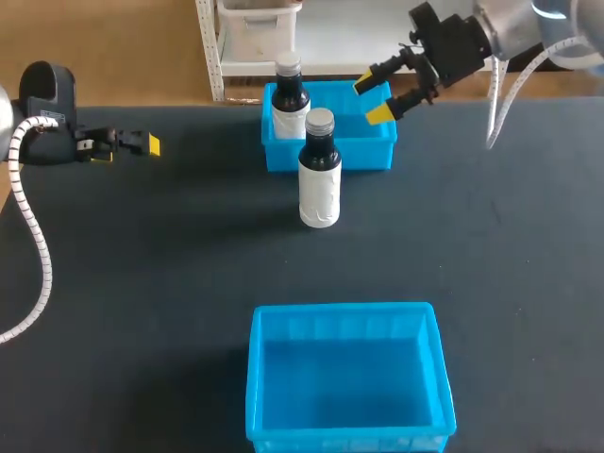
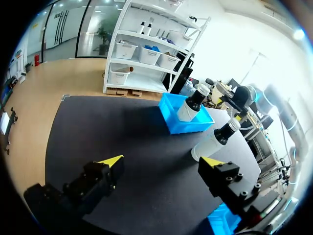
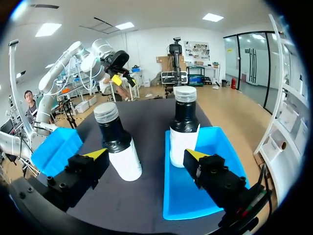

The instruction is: Pick up the bottle, and place it in the far bin if it is heavy, or in the near bin if it is light.

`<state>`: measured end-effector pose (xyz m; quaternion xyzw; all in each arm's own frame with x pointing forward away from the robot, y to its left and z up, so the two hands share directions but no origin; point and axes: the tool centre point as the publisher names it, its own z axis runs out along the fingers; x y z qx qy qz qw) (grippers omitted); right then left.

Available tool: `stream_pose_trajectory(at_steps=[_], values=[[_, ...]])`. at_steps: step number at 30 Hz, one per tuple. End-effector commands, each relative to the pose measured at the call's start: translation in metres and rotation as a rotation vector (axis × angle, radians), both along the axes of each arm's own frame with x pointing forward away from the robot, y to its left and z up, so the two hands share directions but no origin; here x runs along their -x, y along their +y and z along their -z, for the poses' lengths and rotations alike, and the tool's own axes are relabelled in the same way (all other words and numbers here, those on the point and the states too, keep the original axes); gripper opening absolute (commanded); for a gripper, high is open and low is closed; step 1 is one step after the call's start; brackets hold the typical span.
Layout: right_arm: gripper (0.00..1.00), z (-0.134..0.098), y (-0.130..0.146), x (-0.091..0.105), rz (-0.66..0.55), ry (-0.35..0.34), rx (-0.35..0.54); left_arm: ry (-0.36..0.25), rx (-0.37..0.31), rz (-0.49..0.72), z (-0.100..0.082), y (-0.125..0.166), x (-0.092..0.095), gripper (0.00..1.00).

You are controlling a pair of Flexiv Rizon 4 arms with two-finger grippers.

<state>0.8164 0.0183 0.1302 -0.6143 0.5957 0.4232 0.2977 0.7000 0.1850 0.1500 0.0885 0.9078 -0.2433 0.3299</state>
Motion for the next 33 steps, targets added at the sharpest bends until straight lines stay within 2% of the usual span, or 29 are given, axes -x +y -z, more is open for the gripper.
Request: stream_pose_trajectory(at_steps=[1,14,27,33], values=[[1.0,-0.007,-0.004,0.024,0.148,-0.084,0.014,0.0,0.0,0.0,0.0,0.0,0.0,1.0],[1.0,-0.007,0.002,0.043,0.252,-0.155,0.067,0.0,0.0,0.0,0.0,0.0,0.0,1.0],[1.0,-0.006,0.002,0.057,0.397,-0.183,0.062,0.0,0.0,0.0,0.0,0.0,0.0,1.0],[1.0,-0.006,0.002,0.061,0.429,-0.225,0.077,0.0,0.0,0.0,0.0,0.0,0.0,1.0]])
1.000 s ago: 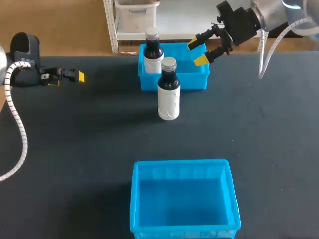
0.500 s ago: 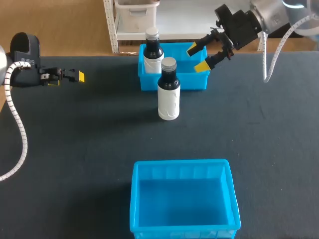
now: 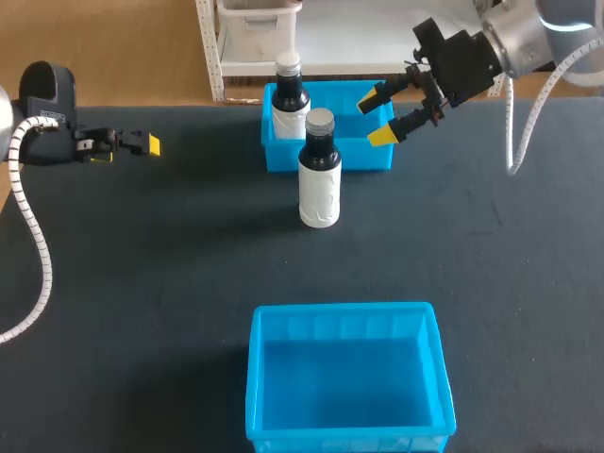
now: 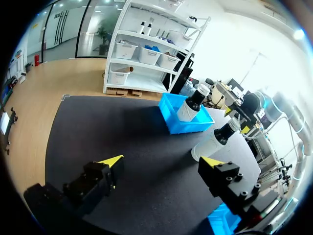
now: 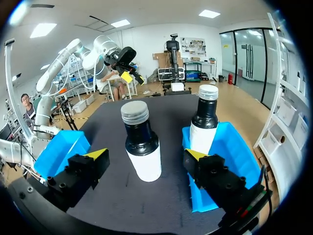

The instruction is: Pick up the bottle, and place it in the far bin if it is heavy, or in the near bin if it is light.

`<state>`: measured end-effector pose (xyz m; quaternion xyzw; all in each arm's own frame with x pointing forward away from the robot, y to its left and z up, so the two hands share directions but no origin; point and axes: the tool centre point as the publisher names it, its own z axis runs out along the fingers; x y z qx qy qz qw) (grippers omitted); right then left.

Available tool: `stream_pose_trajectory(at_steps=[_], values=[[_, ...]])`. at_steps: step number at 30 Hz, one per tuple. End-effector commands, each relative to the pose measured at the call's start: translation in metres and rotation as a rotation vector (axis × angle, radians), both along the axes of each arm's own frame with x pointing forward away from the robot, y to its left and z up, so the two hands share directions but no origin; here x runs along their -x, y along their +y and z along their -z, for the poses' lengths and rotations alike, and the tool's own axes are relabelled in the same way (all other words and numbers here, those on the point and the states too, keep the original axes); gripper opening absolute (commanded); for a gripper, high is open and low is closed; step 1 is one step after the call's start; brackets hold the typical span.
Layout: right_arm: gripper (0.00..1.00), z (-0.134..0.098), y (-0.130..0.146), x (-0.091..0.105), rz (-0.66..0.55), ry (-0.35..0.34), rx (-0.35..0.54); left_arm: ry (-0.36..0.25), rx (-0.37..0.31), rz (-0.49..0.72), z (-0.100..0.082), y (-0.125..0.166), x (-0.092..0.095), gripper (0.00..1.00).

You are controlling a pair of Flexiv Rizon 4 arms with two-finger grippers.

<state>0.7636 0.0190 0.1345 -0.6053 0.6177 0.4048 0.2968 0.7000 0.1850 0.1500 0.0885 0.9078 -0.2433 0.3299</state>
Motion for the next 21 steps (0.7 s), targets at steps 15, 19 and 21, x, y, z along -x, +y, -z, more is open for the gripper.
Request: stream_pose_trajectory(at_steps=[15,19,21], values=[[1.0,0.0004,0.0089,0.0046,0.312,-0.228,0.018,0.0,0.0,0.0,0.0,0.0,0.0,1.0],[1.0,-0.0003,0.0105,0.0037,0.267,-0.211,0.0,0.0,0.0,0.0,0.0,0.0,0.0,1.0],[1.0,-0.0004,0.0106,0.0035,0.248,-0.202,-0.008,0.0,0.0,0.0,0.0,0.0,0.0,1.0]])
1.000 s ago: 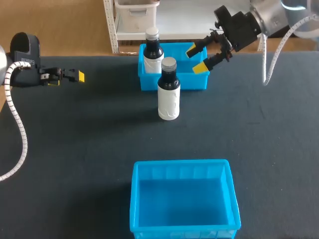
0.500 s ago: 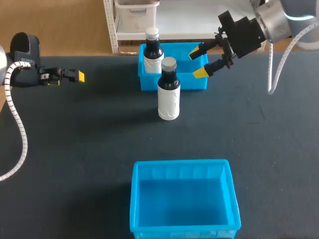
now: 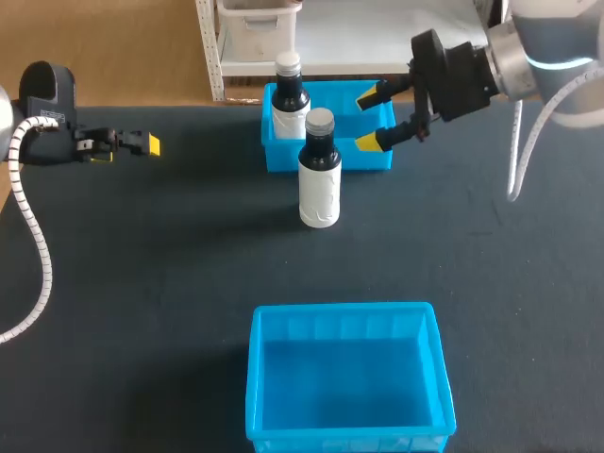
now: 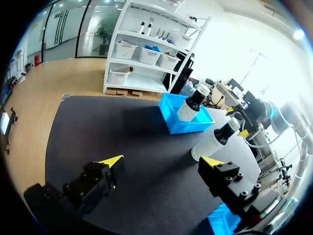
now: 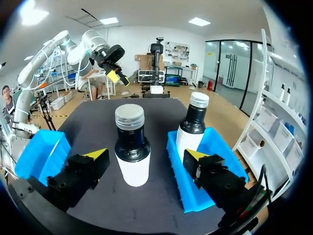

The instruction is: Pick up the bottle, and place it in the far bin if it is heavy, or in the near bin if it is light.

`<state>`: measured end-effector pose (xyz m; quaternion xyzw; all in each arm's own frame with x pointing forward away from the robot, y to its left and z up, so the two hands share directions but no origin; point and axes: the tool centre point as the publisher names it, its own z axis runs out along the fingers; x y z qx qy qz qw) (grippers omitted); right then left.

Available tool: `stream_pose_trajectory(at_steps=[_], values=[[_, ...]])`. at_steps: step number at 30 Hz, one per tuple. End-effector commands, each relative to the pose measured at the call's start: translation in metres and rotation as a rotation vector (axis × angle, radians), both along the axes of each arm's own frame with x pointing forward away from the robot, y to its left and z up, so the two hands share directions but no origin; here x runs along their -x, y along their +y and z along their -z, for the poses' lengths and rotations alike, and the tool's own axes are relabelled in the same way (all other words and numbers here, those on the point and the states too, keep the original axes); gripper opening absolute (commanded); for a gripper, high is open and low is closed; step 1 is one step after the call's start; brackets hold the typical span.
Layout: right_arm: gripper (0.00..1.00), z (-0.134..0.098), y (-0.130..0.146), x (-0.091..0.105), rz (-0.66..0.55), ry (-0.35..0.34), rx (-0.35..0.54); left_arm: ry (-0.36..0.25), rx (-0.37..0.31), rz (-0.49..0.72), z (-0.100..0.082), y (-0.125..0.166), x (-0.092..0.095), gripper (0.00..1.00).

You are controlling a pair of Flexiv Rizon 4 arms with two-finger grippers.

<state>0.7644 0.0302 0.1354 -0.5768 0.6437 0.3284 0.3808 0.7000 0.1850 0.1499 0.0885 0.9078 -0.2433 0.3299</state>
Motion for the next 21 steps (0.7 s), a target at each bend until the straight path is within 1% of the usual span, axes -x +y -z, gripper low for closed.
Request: stream_pose_trajectory(at_steps=[1,6,10,15,21], values=[[1.0,0.0003,-0.0006,0.0041,0.053,-0.041,-0.015,0.0,0.0,0.0,0.0,0.0,0.0,1.0],[1.0,-0.0002,-0.0017,0.0033,0.003,-0.01,-0.016,0.0,0.0,0.0,0.0,0.0,0.0,1.0],[1.0,0.0014,-0.001,0.0026,-0.059,0.033,-0.021,0.0,0.0,0.0,0.0,0.0,0.0,1.0],[1.0,0.0027,-0.0002,0.0034,-0.071,0.048,-0.009,0.0,0.0,0.0,0.0,0.0,0.0,1.0],[1.0,0.0053,0.0017,0.0034,-0.055,0.062,0.022,0.0,0.0,0.0,0.0,0.0,0.0,1.0]])
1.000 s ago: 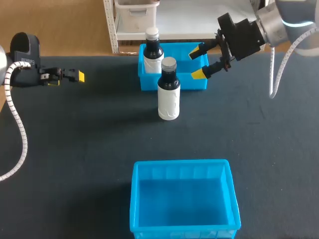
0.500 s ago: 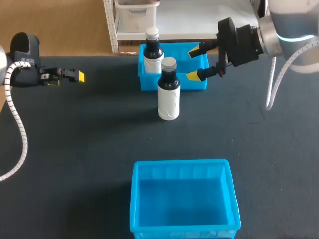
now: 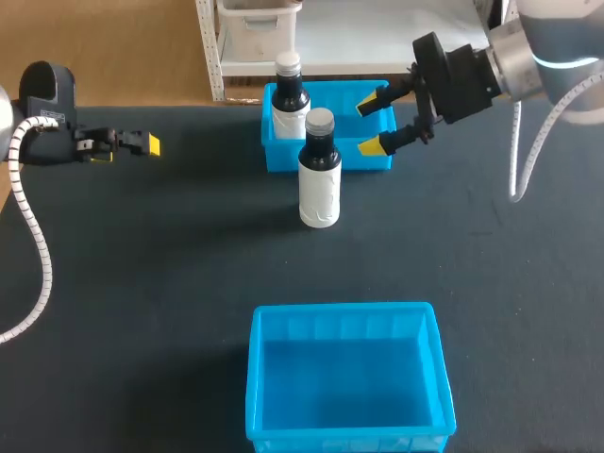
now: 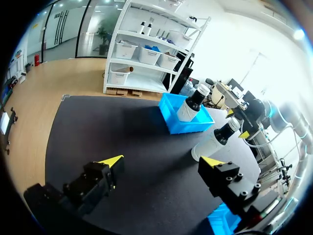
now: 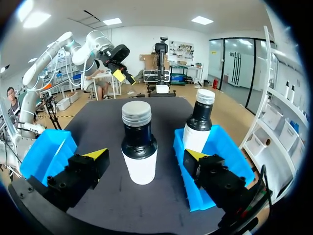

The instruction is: Pick up the bottle, and place it in the far bin if it is heavy, or in the near bin if it is light.

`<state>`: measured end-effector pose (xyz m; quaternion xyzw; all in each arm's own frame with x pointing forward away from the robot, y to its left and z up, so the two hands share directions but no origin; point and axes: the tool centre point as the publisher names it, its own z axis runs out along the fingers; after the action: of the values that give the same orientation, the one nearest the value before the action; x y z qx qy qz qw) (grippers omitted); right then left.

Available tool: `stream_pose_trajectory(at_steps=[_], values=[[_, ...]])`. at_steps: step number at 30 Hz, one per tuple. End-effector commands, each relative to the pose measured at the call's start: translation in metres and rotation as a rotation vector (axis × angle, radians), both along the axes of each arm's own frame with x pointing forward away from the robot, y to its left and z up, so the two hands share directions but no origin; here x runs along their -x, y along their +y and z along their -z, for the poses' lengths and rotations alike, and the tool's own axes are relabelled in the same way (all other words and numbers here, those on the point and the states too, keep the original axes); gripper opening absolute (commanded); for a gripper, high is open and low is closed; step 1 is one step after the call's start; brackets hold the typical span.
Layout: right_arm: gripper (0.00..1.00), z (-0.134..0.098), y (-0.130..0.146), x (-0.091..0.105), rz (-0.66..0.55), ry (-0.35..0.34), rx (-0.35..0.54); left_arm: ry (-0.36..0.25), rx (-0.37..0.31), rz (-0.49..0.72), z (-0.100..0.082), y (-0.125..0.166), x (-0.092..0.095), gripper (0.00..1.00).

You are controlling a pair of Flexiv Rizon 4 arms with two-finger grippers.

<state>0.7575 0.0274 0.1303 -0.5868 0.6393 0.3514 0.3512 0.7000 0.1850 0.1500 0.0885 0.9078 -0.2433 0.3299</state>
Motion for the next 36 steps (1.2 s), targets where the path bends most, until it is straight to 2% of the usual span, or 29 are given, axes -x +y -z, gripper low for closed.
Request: stream_pose_trajectory(at_steps=[1,10,23,36], values=[[1.0,0.001,0.005,-0.004,0.001,0.007,0.014,0.0,0.0,0.0,0.0,0.0,0.0,1.0],[1.0,0.001,0.014,-0.003,0.014,0.001,0.021,0.0,0.0,0.0,0.0,0.0,0.0,1.0],[1.0,0.007,0.036,-0.002,-0.042,0.025,0.017,0.0,0.0,0.0,0.0,0.0,0.0,1.0],[1.0,0.006,0.054,0.001,-0.043,0.018,0.012,0.0,0.0,0.0,0.0,0.0,0.0,1.0]])
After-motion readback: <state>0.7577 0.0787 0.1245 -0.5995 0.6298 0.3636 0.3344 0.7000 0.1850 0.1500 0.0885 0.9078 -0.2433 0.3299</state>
